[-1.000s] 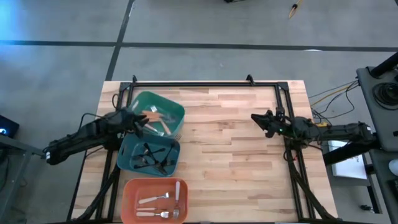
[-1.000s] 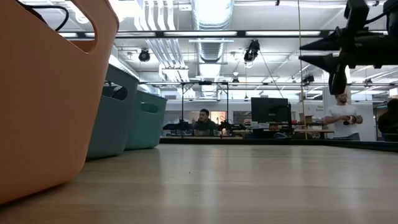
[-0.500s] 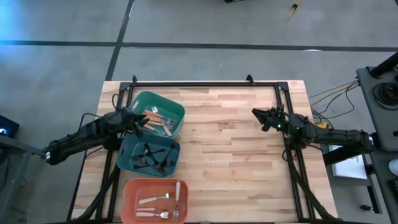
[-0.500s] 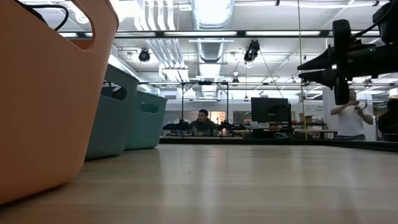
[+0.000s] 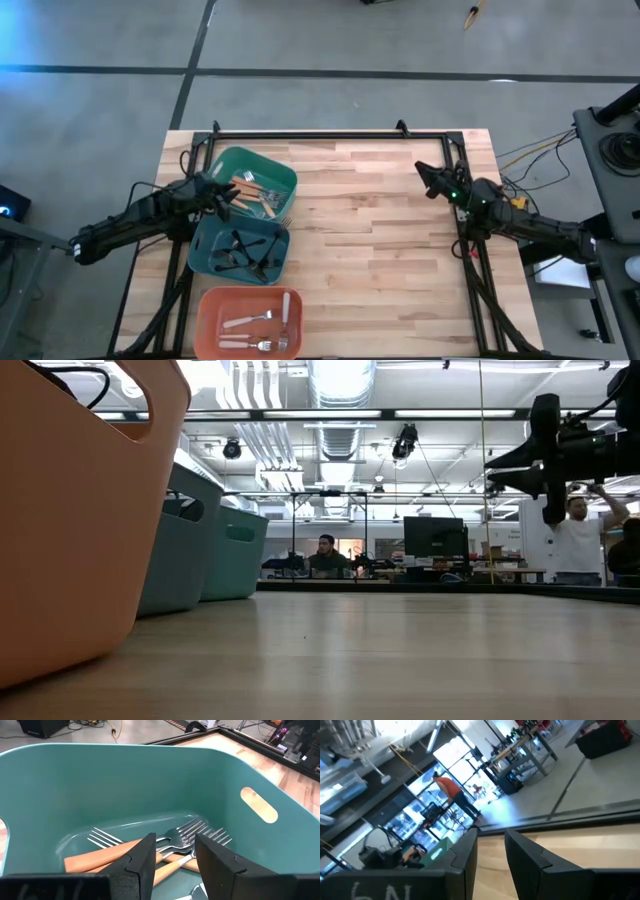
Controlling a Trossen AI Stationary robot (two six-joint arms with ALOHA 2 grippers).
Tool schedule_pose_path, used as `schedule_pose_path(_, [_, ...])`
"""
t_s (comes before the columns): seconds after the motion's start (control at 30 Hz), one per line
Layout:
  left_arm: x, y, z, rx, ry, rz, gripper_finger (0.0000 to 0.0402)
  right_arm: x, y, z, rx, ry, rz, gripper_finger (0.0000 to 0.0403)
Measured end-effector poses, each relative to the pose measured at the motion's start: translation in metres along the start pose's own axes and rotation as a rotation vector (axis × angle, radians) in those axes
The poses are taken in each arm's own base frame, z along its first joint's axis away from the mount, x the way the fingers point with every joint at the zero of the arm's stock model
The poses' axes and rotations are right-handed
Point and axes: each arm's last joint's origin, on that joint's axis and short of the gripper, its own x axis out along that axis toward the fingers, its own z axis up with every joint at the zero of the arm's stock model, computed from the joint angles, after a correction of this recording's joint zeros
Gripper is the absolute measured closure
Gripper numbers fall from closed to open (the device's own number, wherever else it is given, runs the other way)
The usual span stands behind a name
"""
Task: Sort silverware by color (type)
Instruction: Return to Home Position
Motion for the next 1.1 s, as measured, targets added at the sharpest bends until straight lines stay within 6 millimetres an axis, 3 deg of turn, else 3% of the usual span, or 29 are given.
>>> schedule_pose_path(1.1, [-0.0009, -0.0002, 0.0013, -0.001, -0.003, 0.001, 0.0283, -0.0029, 0.0021, 0.0037, 0.014, -0.032, 0.029, 0.0312])
